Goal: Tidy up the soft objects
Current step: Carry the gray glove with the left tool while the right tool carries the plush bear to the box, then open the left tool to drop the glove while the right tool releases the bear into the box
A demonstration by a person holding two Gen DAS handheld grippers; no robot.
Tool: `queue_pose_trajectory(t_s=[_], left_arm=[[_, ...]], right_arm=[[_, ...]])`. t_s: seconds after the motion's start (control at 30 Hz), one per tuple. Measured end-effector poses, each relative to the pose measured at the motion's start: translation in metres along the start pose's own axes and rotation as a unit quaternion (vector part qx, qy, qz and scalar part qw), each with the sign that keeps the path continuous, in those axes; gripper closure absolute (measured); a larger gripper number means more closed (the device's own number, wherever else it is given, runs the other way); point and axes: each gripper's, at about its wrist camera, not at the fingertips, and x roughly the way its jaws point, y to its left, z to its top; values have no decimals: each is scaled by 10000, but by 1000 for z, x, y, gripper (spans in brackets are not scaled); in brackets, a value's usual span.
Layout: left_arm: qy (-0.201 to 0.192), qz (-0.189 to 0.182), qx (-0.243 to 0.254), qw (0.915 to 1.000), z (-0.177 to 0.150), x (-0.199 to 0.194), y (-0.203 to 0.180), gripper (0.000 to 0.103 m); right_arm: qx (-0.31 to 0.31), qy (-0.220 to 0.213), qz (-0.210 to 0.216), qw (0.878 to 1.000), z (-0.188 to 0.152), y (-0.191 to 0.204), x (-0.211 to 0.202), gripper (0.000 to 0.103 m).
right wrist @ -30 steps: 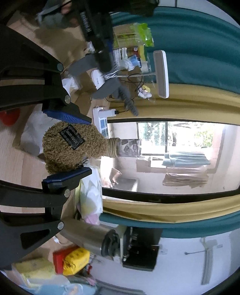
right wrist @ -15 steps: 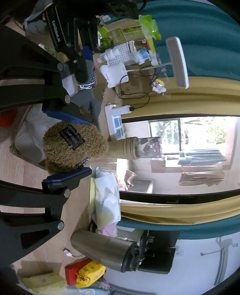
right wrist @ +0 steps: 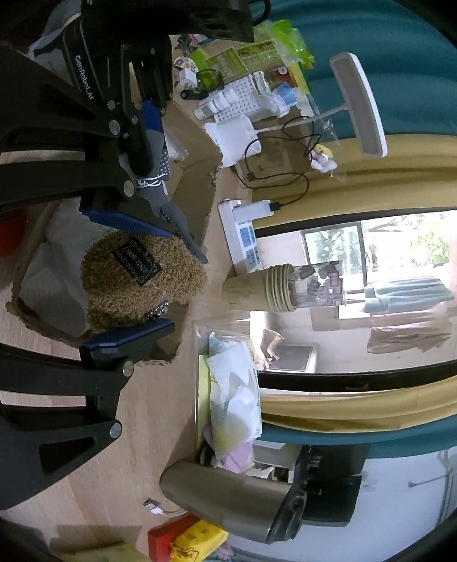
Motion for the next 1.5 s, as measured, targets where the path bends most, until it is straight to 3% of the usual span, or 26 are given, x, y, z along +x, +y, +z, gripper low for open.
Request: queue_pose_trajectory(t_s=[0.5, 0.97, 1.17, 1.3, 1.33, 1.4, 1.43, 1.47, 1.5], left_arm=[[320, -164, -142, 9993, -7, 6, -3, 80], [340, -468, -73, 9983, -13, 6, -23, 76], [345, -381, 29, 9987, -12, 7, -28, 75], [336, -231, 156, 9990, -12, 4, -32, 74], [317, -222, 142, 9991, -11, 3, -33, 72], [279, -219, 127, 9993, -10, 0, -30, 46], [216, -224, 120, 9994, -9, -4, -29, 18], [176, -240, 105, 9995, -8, -7, -28, 4], [136, -266, 85, 9995, -8, -9, -27, 4]], right_arm=[[330, 354, -102, 9988, -7, -16, 17, 44], [486, 296, -79, 9983, -12, -35, 5, 44], [334, 169, -170, 9992, -12, -28, -3, 44], [214, -93, -203, 9995, -8, -21, -19, 37], [161, -154, -224, 9995, -7, -18, -23, 37], [73, -281, -272, 9992, -5, -14, -32, 37], [39, -331, -284, 9990, -4, -12, -36, 36], [17, -372, -289, 9989, -3, -11, -40, 36], [-1, -425, -283, 9987, -2, -9, -45, 36]])
